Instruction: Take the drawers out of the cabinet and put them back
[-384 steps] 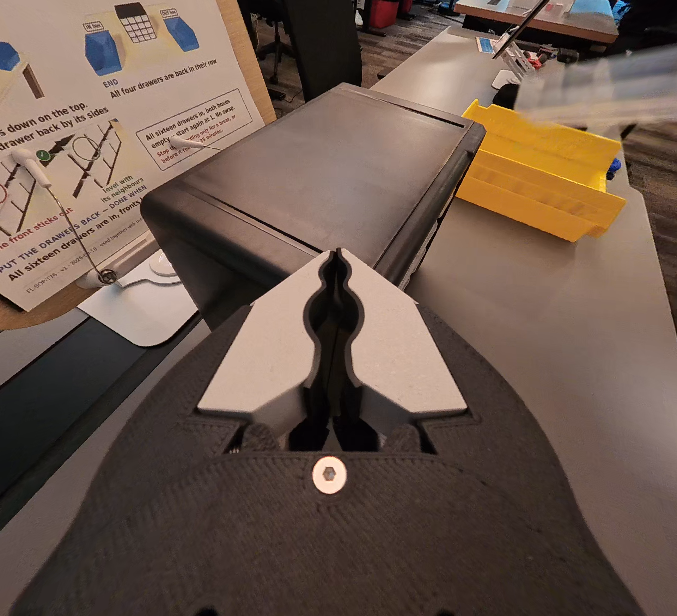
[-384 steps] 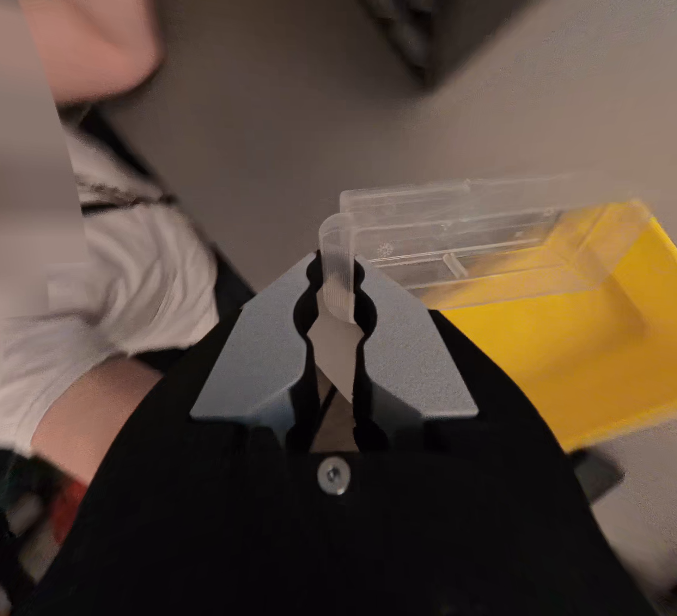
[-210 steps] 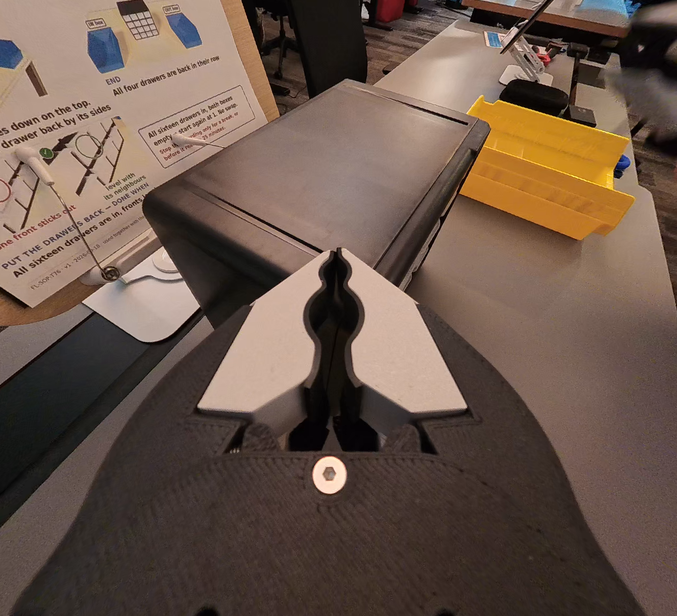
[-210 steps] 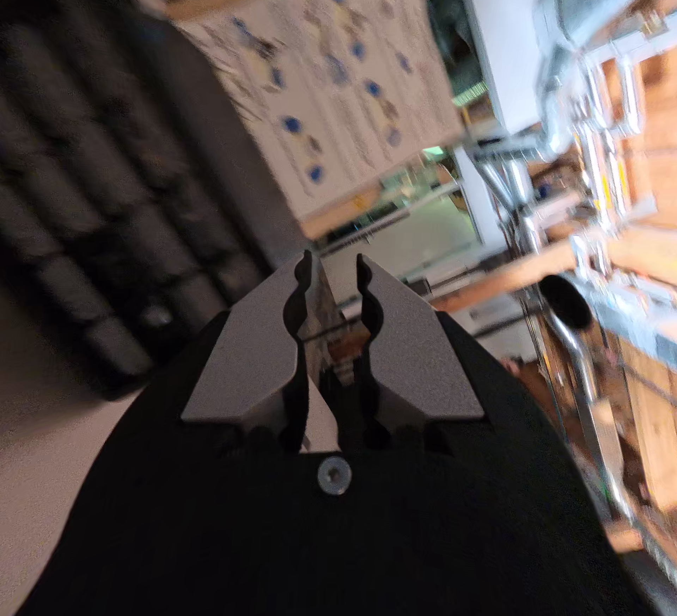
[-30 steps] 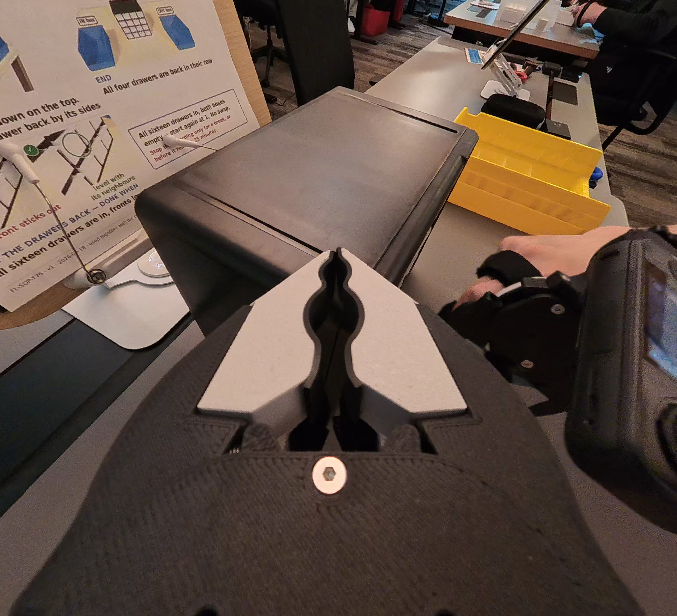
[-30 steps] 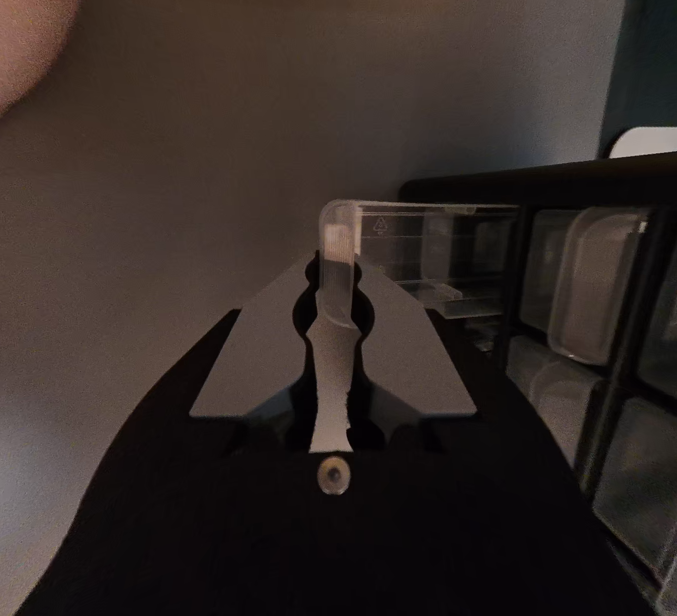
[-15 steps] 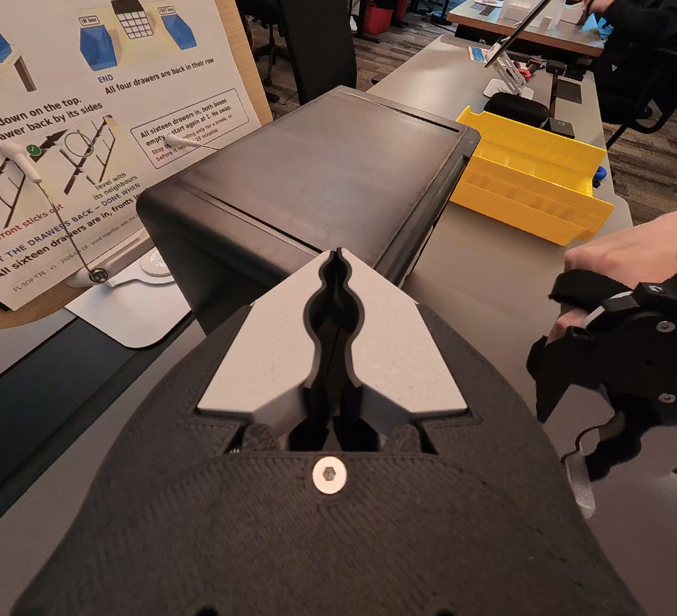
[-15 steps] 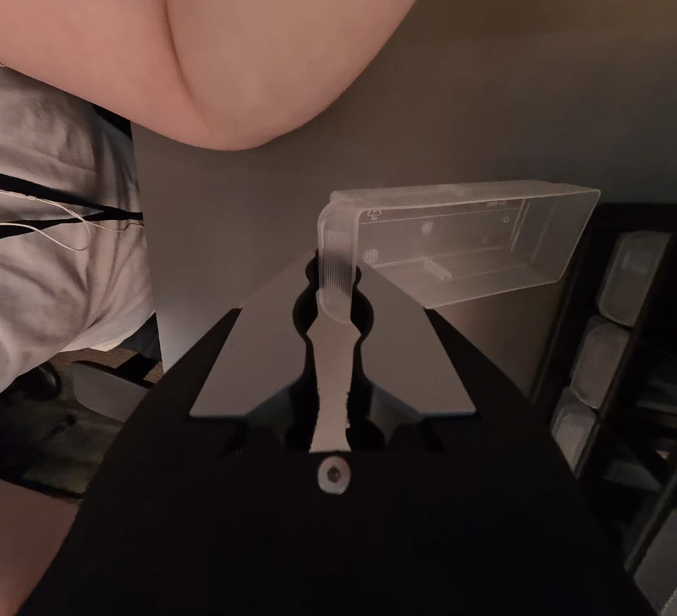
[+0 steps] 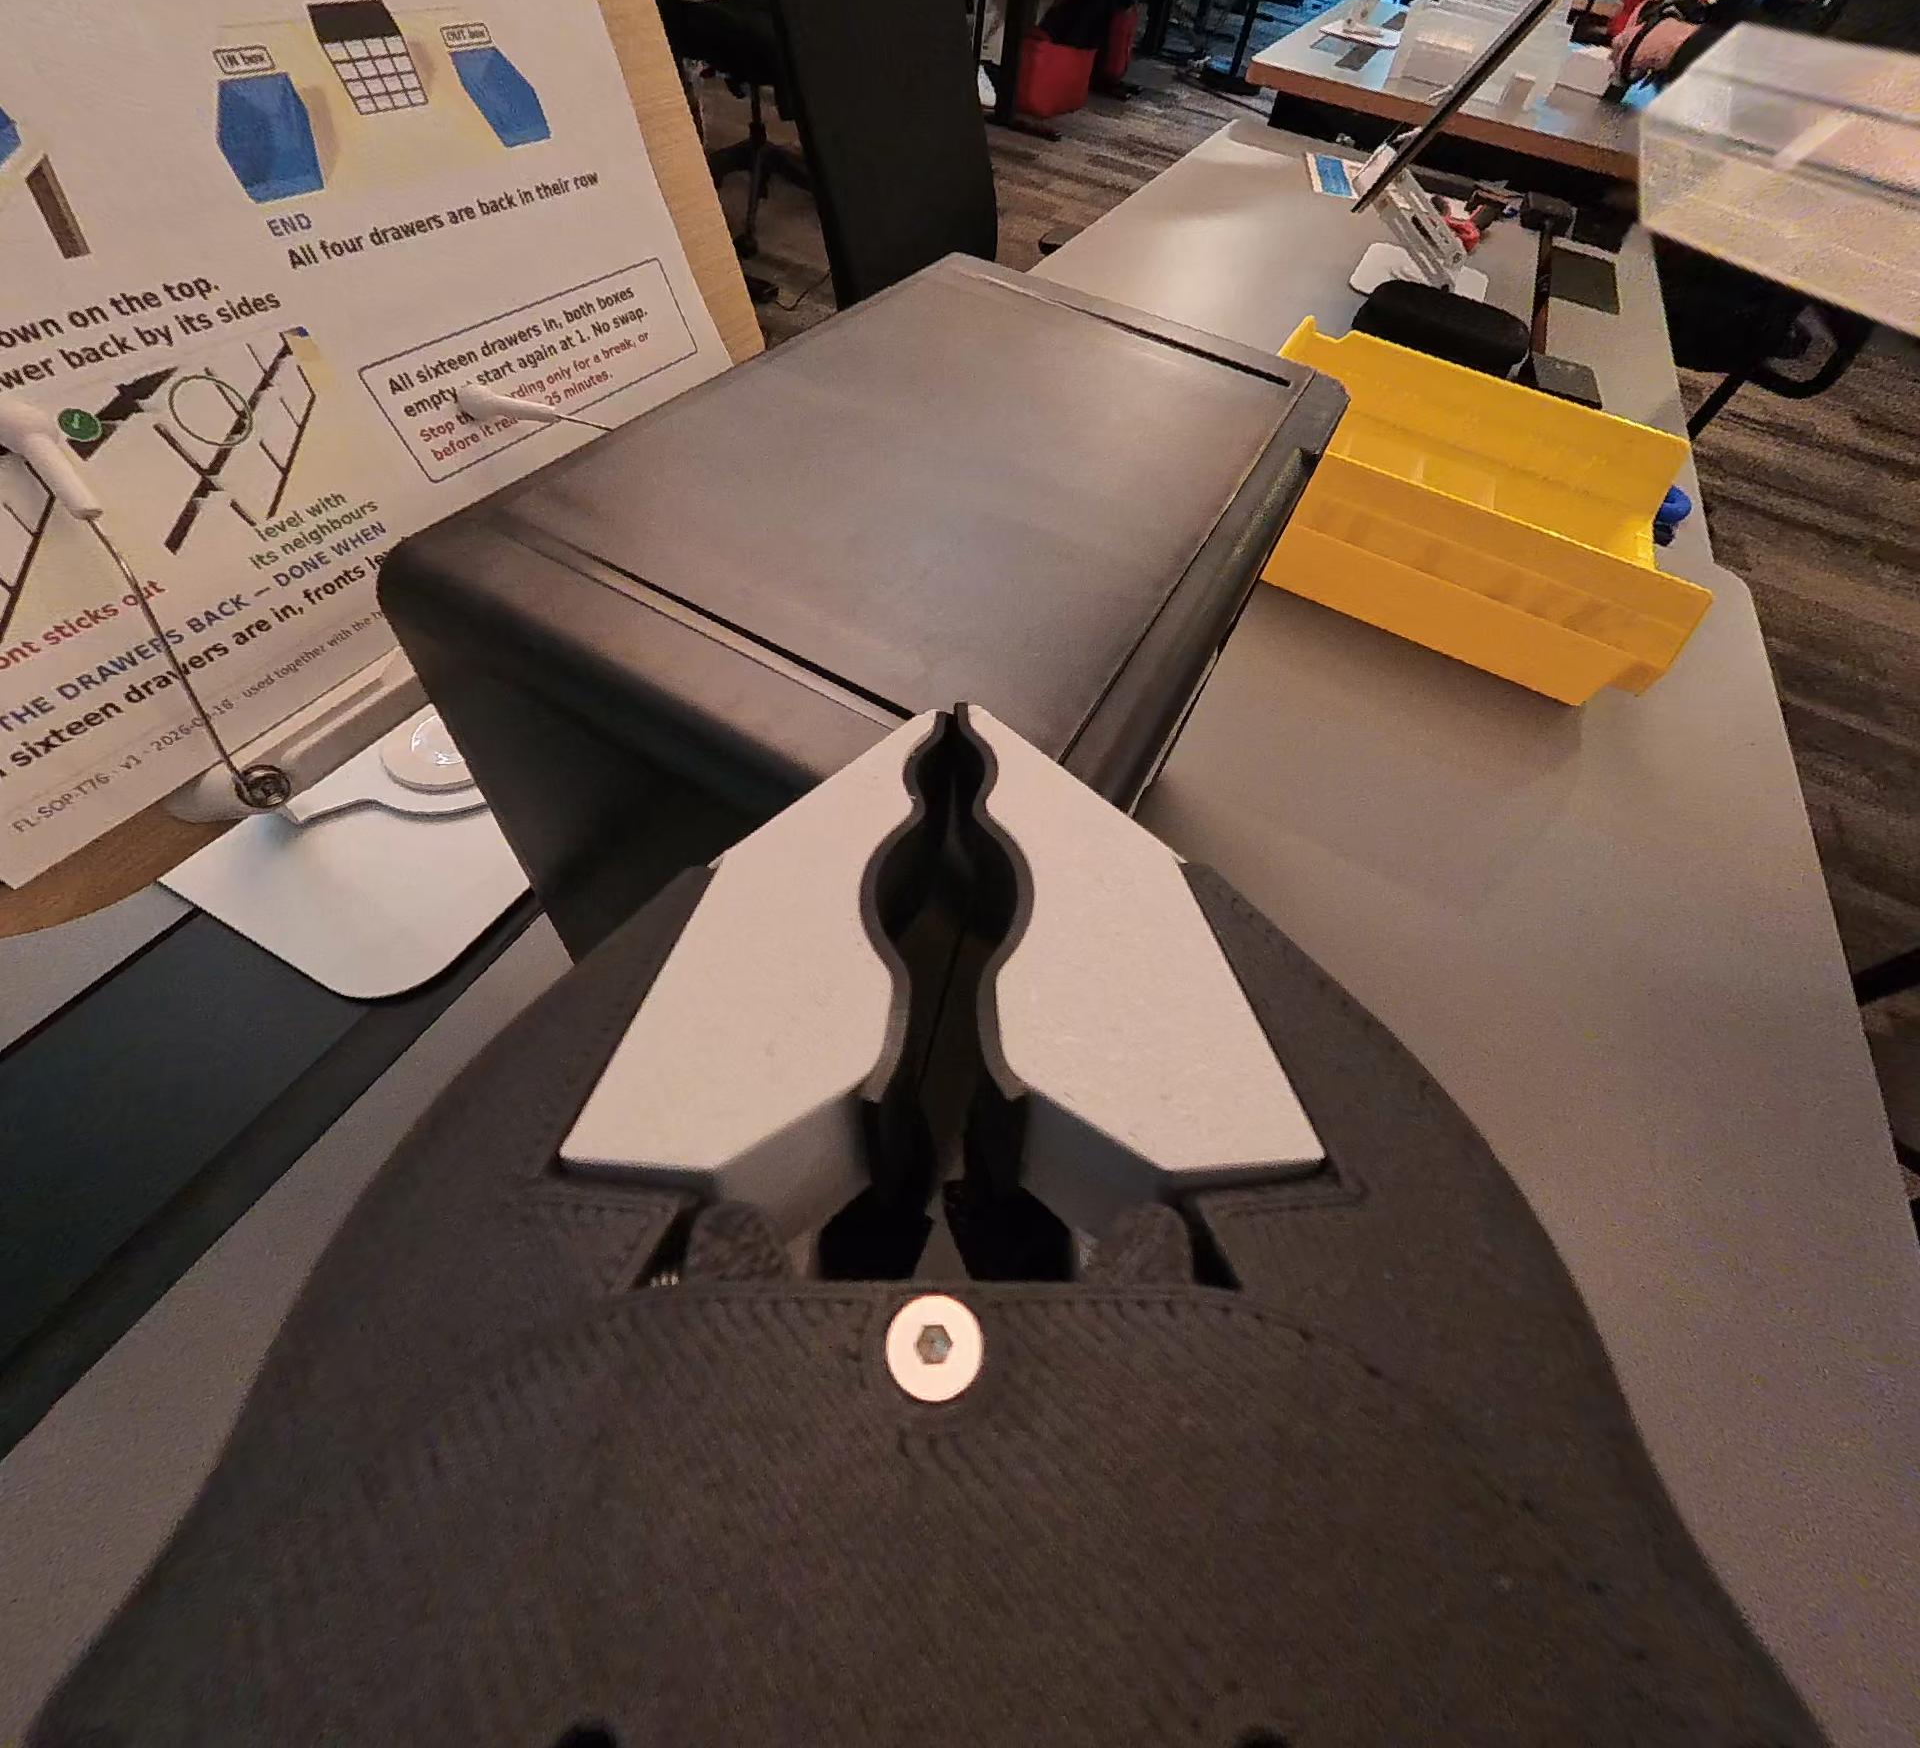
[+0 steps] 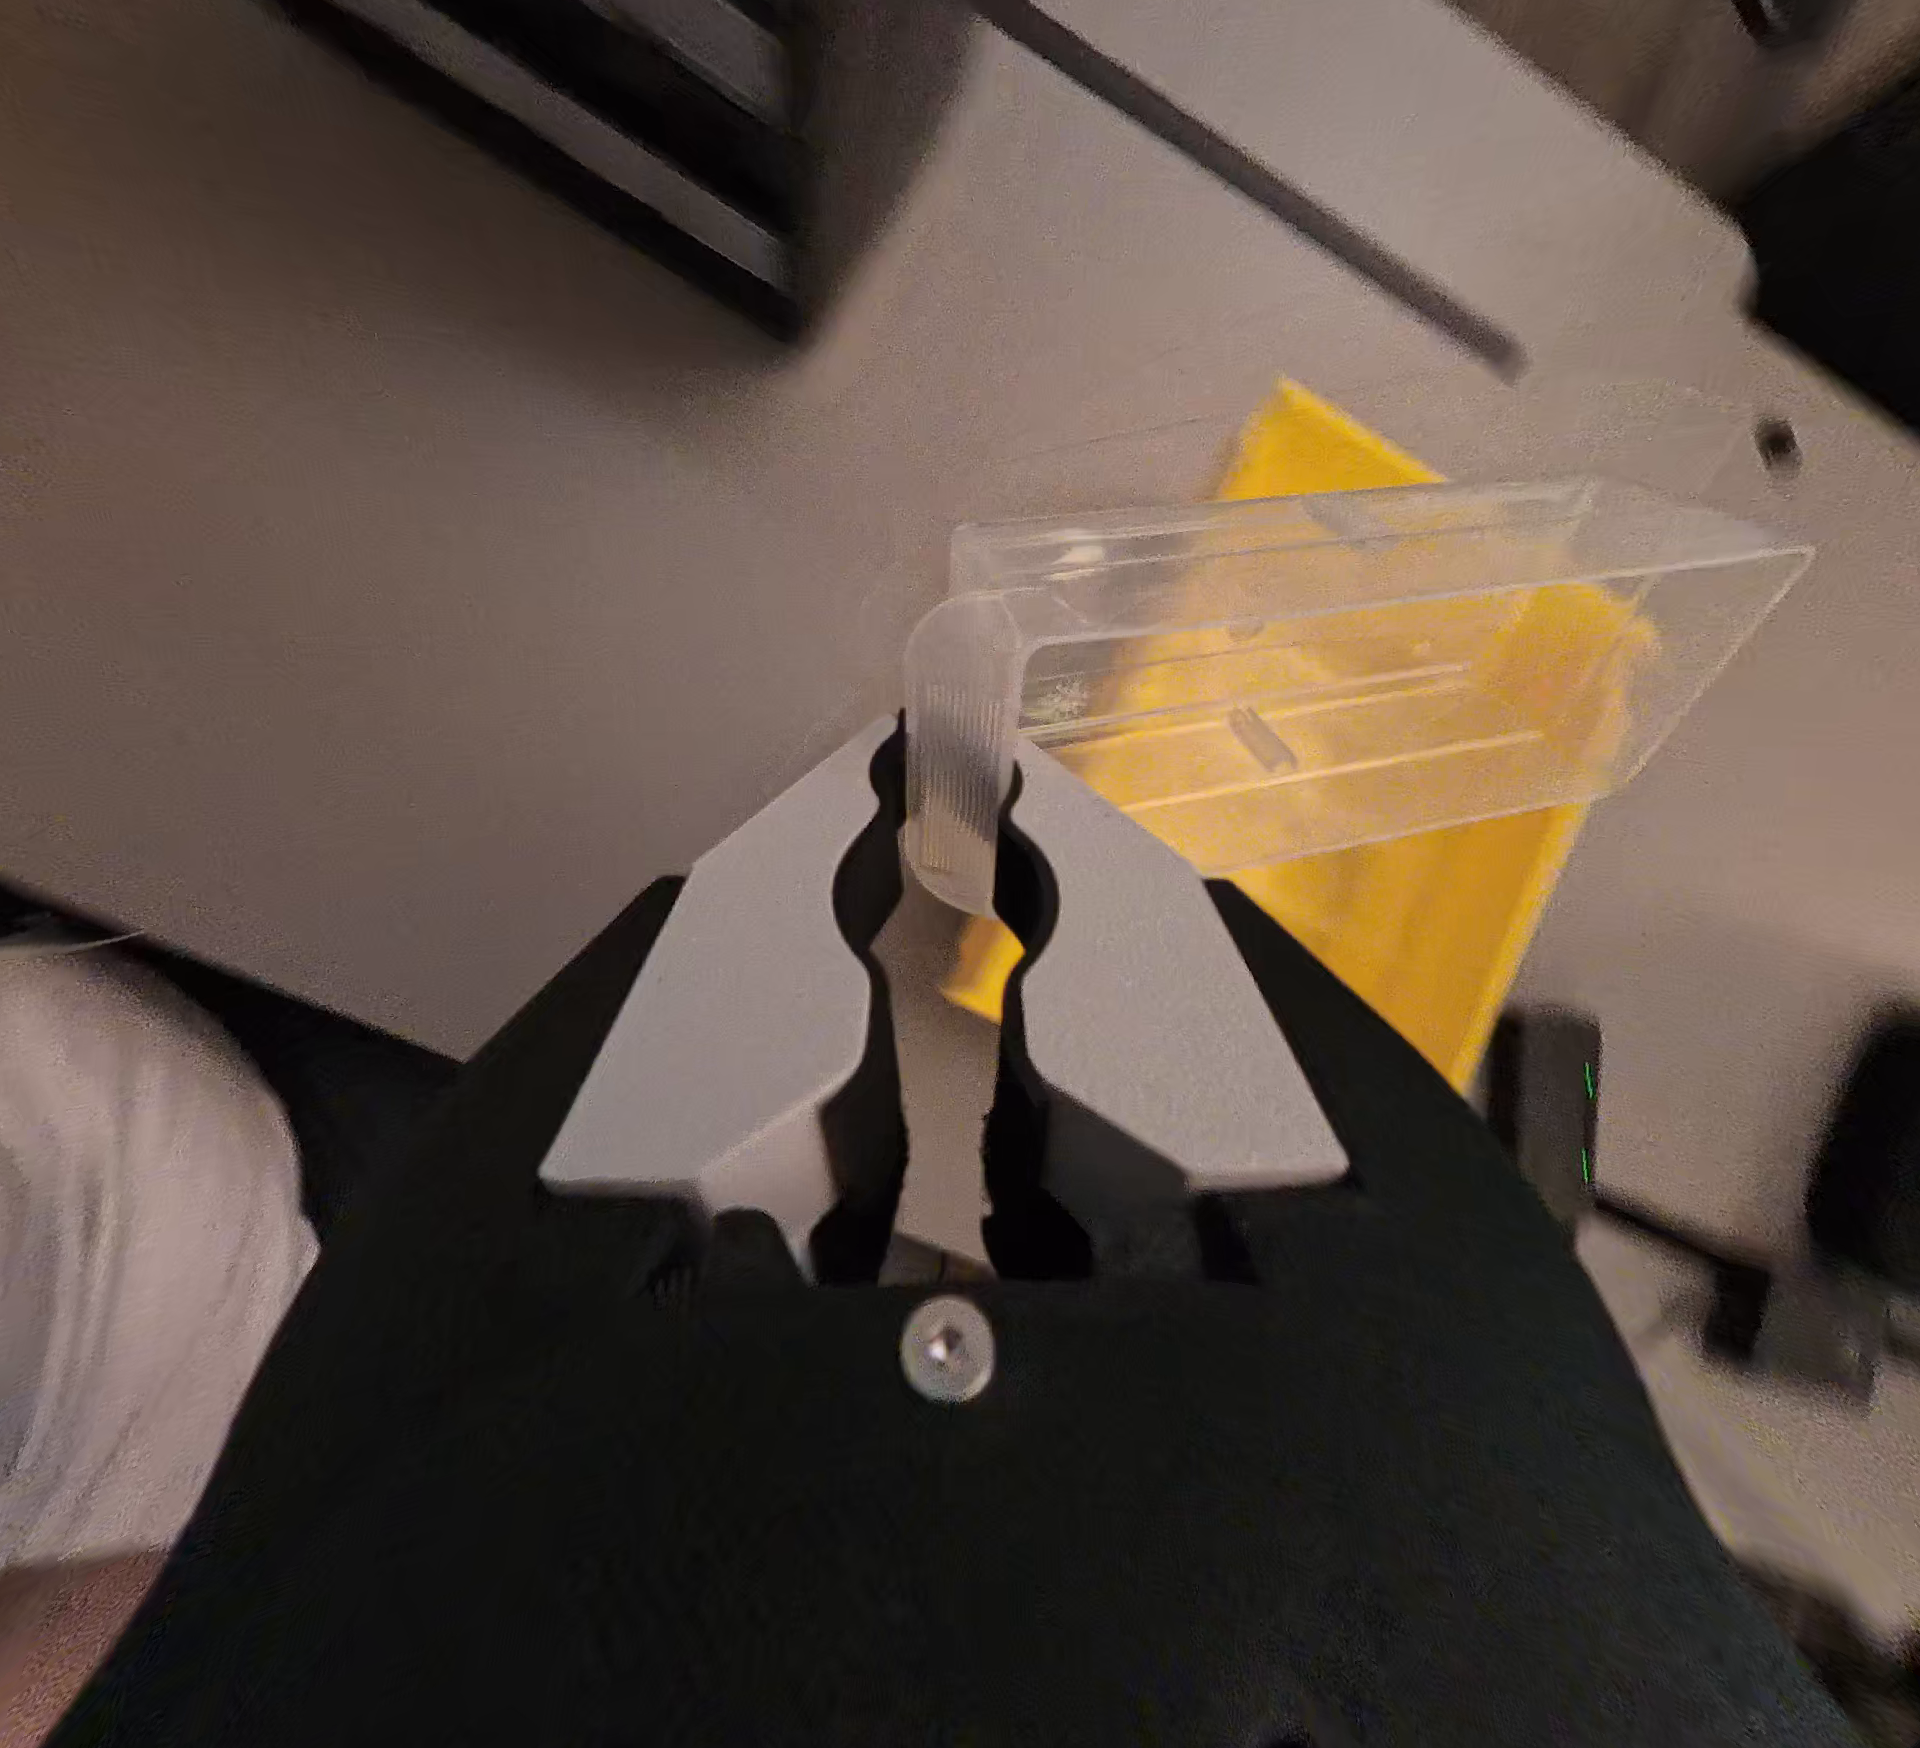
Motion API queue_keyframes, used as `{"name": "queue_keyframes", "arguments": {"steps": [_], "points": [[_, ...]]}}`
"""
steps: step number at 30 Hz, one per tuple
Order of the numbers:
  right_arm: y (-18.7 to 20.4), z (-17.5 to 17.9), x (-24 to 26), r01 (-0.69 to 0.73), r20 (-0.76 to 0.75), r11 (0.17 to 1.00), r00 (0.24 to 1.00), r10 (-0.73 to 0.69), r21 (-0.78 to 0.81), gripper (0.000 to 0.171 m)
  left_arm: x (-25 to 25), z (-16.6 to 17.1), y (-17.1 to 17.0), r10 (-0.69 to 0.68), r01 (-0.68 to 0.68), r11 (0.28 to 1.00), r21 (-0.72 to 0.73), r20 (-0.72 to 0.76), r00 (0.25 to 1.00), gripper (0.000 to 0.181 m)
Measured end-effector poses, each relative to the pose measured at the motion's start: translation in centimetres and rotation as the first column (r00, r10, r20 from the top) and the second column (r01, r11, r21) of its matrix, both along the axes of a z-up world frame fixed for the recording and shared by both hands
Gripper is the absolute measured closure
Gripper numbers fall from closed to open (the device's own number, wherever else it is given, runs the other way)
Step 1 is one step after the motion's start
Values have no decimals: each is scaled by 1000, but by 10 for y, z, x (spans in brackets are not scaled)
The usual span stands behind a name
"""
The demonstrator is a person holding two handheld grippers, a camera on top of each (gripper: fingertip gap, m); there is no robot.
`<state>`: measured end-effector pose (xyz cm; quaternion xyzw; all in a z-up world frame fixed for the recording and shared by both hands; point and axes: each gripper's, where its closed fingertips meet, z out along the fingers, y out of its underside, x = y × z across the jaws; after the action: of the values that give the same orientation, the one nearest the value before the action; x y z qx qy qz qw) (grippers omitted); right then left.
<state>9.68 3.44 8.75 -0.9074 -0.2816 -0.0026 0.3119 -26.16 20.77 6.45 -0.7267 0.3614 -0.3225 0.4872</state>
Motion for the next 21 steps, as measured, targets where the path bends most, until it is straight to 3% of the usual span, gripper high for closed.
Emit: {"name": "queue_keyframes", "arguments": {"steps": [1, 6, 10, 15, 21], "points": [[-1, -17, 33, 85, 15, 996, 996, -85, -31, 163, 0, 0, 0, -2, 2, 1000, -2, 4, 1000, 181], [-19, -134, 110, 238, 20, 943, 971, -240, -234, 163, 0, 0, 0, -2, 2, 1000, -2, 6, 1000, 181], [-19, -191, 122, 262, 29, 914, 963, -267, -310, 163, 0, 0, 0, -1, 1, 1000, -2, 6, 1000, 181], [-14, -219, 133, 332, 112, 864, 943, -313, -377, 161, 0, 0, 0, -3, 3, 1000, -4, 7, 1000, 181], [-16, -207, 129, 401, 168, 846, 916, -364, -351, 162, 0, 0, 0, 2, -2, 1000, -1, -4, 1000, 181]]}}
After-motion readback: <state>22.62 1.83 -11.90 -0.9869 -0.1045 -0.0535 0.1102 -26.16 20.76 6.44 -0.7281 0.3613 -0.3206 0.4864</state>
